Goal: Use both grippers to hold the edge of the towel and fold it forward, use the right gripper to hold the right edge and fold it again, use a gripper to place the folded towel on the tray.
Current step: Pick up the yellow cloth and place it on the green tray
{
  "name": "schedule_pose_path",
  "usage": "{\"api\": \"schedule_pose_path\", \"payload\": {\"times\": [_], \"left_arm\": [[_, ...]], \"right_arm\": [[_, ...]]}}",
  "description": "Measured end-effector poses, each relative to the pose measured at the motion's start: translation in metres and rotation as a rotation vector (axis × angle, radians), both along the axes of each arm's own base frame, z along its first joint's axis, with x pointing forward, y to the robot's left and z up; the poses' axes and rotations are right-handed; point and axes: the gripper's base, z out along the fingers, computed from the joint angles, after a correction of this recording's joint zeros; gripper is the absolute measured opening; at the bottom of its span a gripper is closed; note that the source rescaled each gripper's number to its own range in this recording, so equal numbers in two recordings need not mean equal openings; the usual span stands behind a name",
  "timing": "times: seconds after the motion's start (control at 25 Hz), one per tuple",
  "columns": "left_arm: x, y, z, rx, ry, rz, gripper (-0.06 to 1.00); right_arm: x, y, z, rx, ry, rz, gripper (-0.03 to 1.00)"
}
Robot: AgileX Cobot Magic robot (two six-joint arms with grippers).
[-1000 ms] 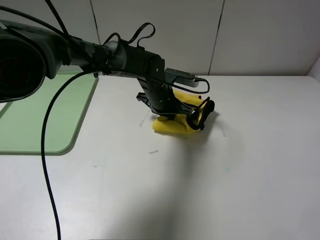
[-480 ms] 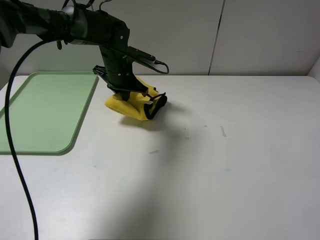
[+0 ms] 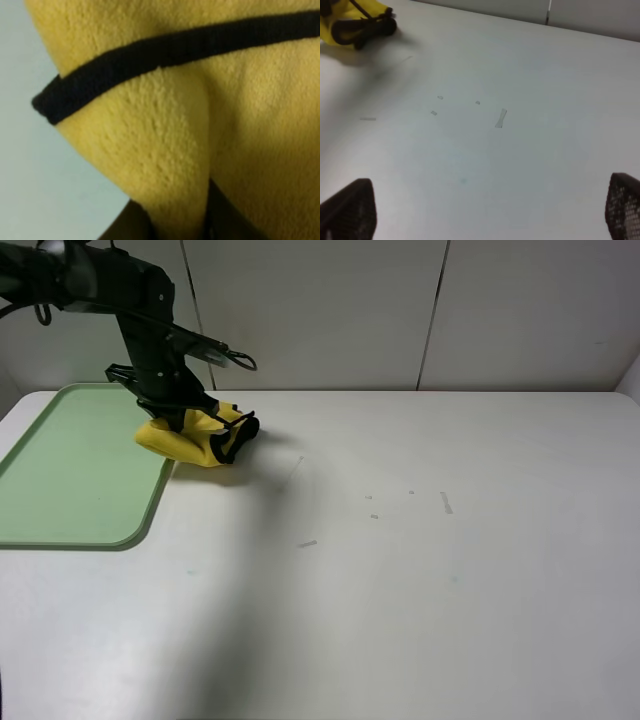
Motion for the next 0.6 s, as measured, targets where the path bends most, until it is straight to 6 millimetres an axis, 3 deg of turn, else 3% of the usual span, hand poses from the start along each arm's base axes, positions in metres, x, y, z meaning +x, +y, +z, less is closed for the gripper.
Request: {"api": "schedule_pose_path", "payload": {"times": [0.2,0.6], "left_arm": [[0.006,0.041,0.000,0.002,0.002,0.081,0.11],[0.007,0.090,0.001,0.015,0.024,0.134,0.11]], "right_arm": [[0.000,0.000,0.000,0.000,0.000,0.000,1.00],[0.000,0.000,0.000,0.000,0.000,0.000,1.00]]}}
